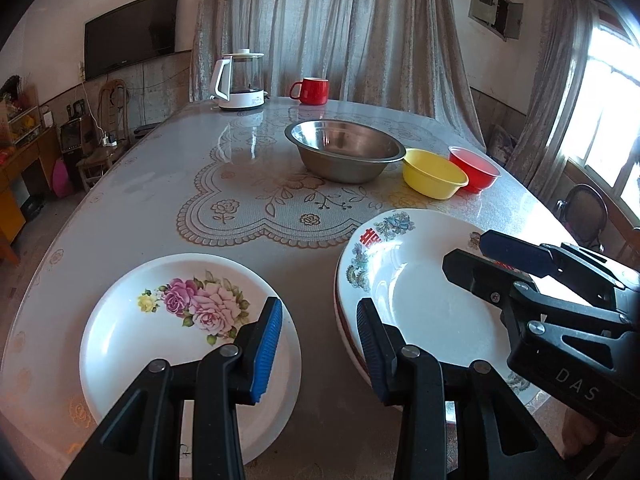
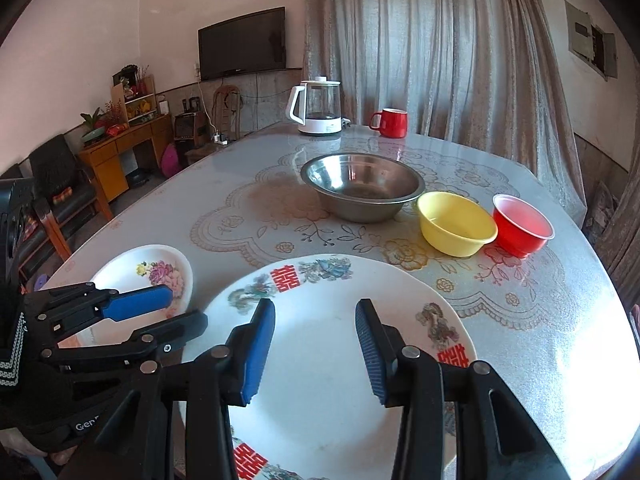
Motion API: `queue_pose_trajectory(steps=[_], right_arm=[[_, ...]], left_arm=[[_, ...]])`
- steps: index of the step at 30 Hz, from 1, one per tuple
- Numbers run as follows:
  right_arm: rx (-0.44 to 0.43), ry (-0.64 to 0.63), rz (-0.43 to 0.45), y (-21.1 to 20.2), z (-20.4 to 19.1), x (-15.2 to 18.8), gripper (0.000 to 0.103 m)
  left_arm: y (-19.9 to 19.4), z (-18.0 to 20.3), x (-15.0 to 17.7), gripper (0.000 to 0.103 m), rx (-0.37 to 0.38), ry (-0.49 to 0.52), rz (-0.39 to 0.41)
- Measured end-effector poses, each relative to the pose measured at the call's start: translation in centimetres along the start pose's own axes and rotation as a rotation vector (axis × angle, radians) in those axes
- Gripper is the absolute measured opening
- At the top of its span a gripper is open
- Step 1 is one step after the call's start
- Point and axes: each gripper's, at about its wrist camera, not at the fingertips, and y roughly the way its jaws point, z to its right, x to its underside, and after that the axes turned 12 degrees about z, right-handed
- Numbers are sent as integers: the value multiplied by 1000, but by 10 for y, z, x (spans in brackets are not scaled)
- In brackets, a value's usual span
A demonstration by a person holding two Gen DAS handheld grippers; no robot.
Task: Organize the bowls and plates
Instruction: 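Open the right gripper and move it toward the rose-print plate, then grasp the rim of the rose-print plate with the right gripper and lift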
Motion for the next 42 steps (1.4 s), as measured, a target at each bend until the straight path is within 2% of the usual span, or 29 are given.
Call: queue_pose_trajectory(steps=[6,12,17,22,28,34,42], right_arm=[[-37,-8,-4,3,-17,7,42],[-85,-45,-15,9,-28,-1,42],[-156,22,-33,13,-30,-4,42],[-182,27,-47,14,-40,6,42],[-255,2,-44,13,-55,7,42],[-331,-44,-46,12,-77,11,42],[-393,-102,-95,17,-100,21,42]], left_arm=[[2,-10,1,39,-15,-29,0],[-4,-20,-3,39,-36,-51,14],[-11,-37,-4,39,-75,-85,27],[-16,-58,-2,39,-121,-117,32],[-28,-85,-1,39,-188,-163,50],[-32,-105,5,40,-252,-164,38],[-37,-119,18,40,-294,-163,15]])
